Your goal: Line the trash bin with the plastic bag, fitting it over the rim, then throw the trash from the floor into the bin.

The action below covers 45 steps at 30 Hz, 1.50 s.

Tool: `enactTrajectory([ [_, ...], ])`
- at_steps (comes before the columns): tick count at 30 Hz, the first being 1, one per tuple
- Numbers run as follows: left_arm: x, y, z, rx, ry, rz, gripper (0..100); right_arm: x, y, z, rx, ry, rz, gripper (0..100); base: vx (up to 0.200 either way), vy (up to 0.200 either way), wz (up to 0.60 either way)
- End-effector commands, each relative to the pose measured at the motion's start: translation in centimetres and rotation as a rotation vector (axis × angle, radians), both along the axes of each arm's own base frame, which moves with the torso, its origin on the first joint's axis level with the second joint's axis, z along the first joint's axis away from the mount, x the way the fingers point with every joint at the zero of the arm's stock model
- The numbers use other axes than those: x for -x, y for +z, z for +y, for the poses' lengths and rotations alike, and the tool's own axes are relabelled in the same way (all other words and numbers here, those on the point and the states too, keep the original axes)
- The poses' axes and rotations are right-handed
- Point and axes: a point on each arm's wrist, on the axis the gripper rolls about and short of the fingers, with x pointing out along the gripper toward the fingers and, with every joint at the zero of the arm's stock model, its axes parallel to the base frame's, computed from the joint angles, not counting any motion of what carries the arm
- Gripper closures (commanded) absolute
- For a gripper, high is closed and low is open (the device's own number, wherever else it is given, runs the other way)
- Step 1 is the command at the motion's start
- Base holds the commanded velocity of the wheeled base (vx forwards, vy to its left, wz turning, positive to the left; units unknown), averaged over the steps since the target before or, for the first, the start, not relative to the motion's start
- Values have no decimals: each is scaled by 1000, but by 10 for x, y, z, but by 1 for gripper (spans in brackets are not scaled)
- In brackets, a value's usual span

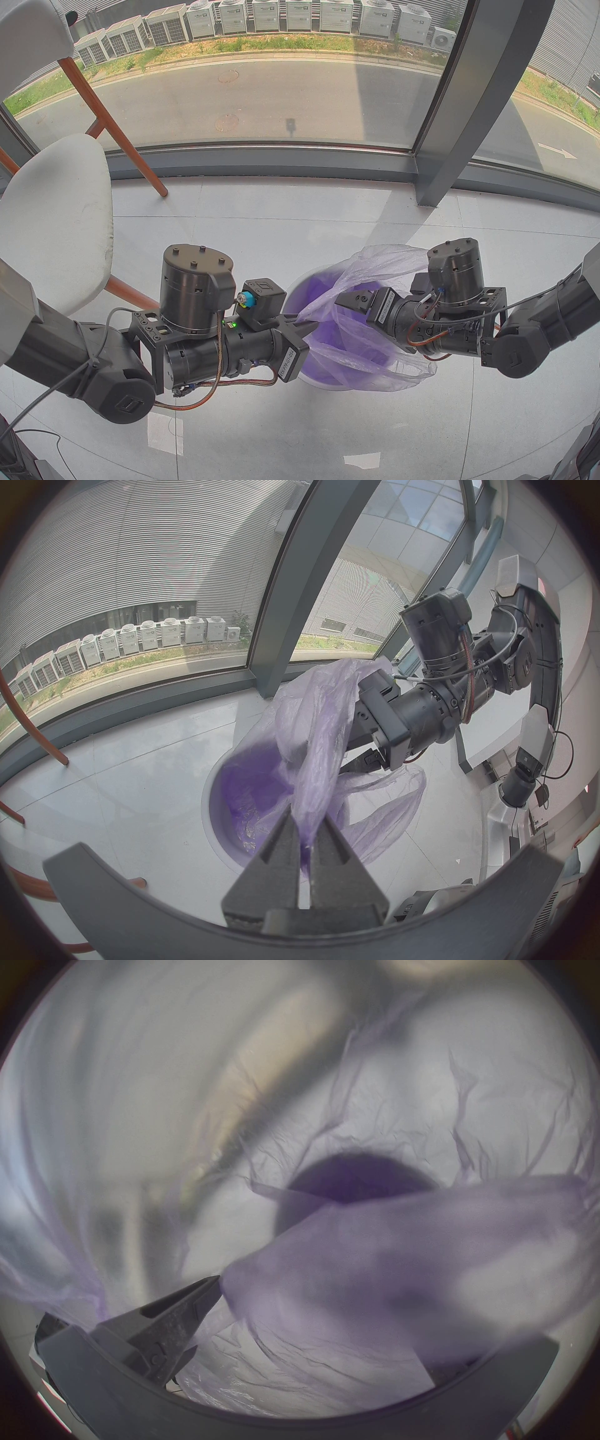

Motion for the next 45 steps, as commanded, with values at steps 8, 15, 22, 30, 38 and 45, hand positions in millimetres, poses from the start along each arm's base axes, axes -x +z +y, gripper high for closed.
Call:
enactTrajectory([
  [8, -2, -4, -3, 1, -5, -1, 100, -16, 10, 15, -26, -52, 40, 0, 0, 0, 0],
  [15, -2, -4, -3, 2, -6, -1, 100, -23, 1, 14, 2, -90, 52, 0, 0, 0, 0],
  [22, -1, -4, -2, 0, -5, 0, 100, -27, -5, 16, 15, -109, 51, 0, 0, 0, 0],
  [30, -1, -4, -2, -1, -3, 1, 100, -26, -2, 15, 28, -98, 37, 100, 0, 0, 0],
  [38, 1, -6, 0, -6, -3, 7, 100, -18, -2, -4, 123, -61, -14, 100, 0, 0, 0],
  [45, 2, -7, 1, -9, -3, 10, 100, -12, 8, -41, 212, -60, -81, 100, 0, 0, 0],
])
